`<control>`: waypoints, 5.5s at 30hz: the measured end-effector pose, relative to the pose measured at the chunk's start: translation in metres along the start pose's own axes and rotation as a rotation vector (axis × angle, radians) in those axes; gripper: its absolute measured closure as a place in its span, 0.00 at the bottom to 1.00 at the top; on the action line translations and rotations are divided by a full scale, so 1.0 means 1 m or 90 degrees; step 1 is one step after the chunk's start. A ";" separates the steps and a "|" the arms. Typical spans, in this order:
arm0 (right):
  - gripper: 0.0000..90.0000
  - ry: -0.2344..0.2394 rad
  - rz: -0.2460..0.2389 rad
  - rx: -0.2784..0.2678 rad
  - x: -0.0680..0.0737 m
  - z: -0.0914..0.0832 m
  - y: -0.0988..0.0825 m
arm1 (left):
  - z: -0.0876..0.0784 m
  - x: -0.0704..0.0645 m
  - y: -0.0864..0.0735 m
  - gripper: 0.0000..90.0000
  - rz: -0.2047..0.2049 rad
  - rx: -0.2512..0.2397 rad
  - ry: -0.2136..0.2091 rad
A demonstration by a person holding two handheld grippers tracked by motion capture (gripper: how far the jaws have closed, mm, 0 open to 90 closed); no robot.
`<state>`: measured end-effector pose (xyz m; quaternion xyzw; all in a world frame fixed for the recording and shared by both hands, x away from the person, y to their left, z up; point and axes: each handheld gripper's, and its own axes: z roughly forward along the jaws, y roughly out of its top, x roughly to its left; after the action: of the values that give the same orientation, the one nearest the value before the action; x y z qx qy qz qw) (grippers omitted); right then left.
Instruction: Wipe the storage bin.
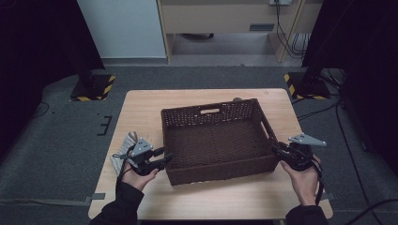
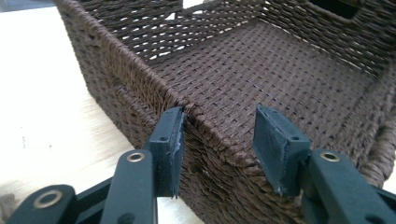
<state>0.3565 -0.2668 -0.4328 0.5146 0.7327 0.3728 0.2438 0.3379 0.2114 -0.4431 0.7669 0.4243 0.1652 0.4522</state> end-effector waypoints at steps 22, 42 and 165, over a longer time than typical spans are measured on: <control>0.64 -0.010 -0.002 -0.029 -0.003 -0.005 0.008 | 0.004 -0.002 0.002 0.56 -0.005 -0.011 0.002; 0.49 -0.026 0.024 -0.039 0.007 -0.016 -0.001 | 0.009 0.001 0.005 0.54 0.007 -0.019 0.017; 0.31 -0.006 0.015 -0.065 0.044 0.035 0.012 | 0.017 0.052 0.024 0.58 -0.013 -0.008 0.031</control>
<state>0.3737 -0.2128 -0.4435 0.5115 0.7054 0.4102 0.2692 0.3914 0.2386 -0.4384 0.7556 0.4418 0.1819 0.4481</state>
